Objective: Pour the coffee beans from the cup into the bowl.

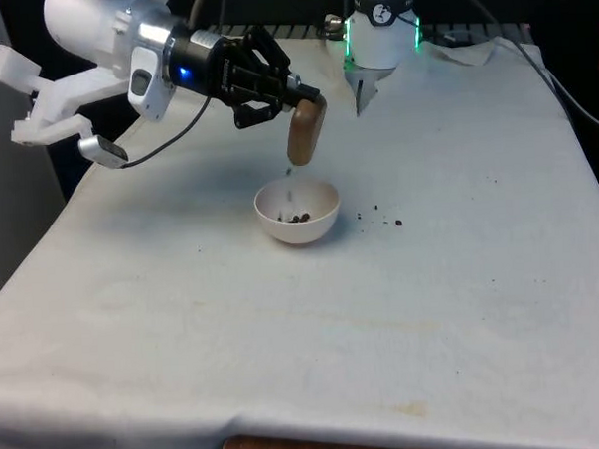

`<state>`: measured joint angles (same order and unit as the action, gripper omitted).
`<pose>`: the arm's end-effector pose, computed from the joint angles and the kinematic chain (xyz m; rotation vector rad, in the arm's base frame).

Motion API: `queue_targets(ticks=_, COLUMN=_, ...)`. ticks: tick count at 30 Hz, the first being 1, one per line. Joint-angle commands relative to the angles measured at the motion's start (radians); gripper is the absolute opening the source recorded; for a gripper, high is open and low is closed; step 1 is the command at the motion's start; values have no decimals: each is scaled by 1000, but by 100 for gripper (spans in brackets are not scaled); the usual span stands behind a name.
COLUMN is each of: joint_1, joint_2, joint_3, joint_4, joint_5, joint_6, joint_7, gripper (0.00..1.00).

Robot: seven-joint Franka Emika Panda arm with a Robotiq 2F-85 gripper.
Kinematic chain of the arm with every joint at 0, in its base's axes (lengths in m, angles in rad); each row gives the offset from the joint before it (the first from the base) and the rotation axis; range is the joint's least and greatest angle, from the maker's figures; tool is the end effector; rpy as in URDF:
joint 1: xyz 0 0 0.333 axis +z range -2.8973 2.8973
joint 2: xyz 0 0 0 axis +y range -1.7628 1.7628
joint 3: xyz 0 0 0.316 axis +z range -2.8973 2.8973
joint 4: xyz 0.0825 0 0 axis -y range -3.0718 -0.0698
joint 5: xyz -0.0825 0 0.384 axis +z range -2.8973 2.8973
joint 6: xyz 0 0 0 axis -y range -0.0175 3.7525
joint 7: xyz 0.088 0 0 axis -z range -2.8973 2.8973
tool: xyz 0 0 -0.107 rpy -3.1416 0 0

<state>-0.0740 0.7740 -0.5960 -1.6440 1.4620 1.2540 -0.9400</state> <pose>0.5906 -0.2303 0.2336 -1.8169 0.1319 -0.1997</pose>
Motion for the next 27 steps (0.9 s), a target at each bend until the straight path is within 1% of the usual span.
queue_targets(ticks=1, joint_1=-1, joint_2=3, joint_3=-2, joint_4=2, joint_5=5, joint_6=-6, joint_7=1, gripper=0)
queue_targets(ticks=2, joint_1=-12, joint_2=13, joint_3=4, joint_4=17, joint_5=12, joint_6=-24, joint_7=14, gripper=0)
queue_targets(ticks=5, joint_1=-15, joint_2=22, joint_3=-1, joint_4=26, joint_5=30, joint_6=-41, joint_7=18, gripper=0)
queue_targets(ticks=6, joint_1=-17, joint_2=30, joint_3=-6, joint_4=32, joint_5=44, joint_6=-56, joint_7=22, gripper=0)
queue_targets(ticks=9, joint_1=-19, joint_2=42, joint_3=-14, joint_4=39, joint_5=64, joint_6=-78, joint_7=27, gripper=0)
queue_targets(ticks=10, joint_1=-7, joint_2=34, joint_3=-21, joint_4=27, joint_5=59, joint_6=-61, joint_7=12, gripper=0)
queue_targets(ticks=11, joint_1=-19, joint_2=47, joint_3=-17, joint_4=42, joint_5=72, joint_6=-85, joint_7=30, gripper=0)
queue_targets(ticks=17, joint_1=-24, joint_2=71, joint_3=-37, joint_4=54, joint_5=116, joint_6=-140, joint_7=45, gripper=0)
queue_targets(ticks=18, joint_1=-13, joint_2=65, joint_3=-45, joint_4=44, joint_5=113, joint_6=-125, joint_7=31, gripper=0)
queue_targets(ticks=19, joint_1=-25, joint_2=74, joint_3=-40, joint_4=55, joint_5=122, joint_6=-148, joint_7=47, gripper=0)
queue_targets(ticks=26, joint_1=-33, joint_2=93, joint_3=-58, joint_4=62, joint_5=166, joint_6=-202, joint_7=57, gripper=0)
queue_targets(ticks=27, joint_1=-21, joint_2=86, joint_3=-66, joint_4=47, joint_5=164, joint_6=-190, joint_7=43, gripper=0)
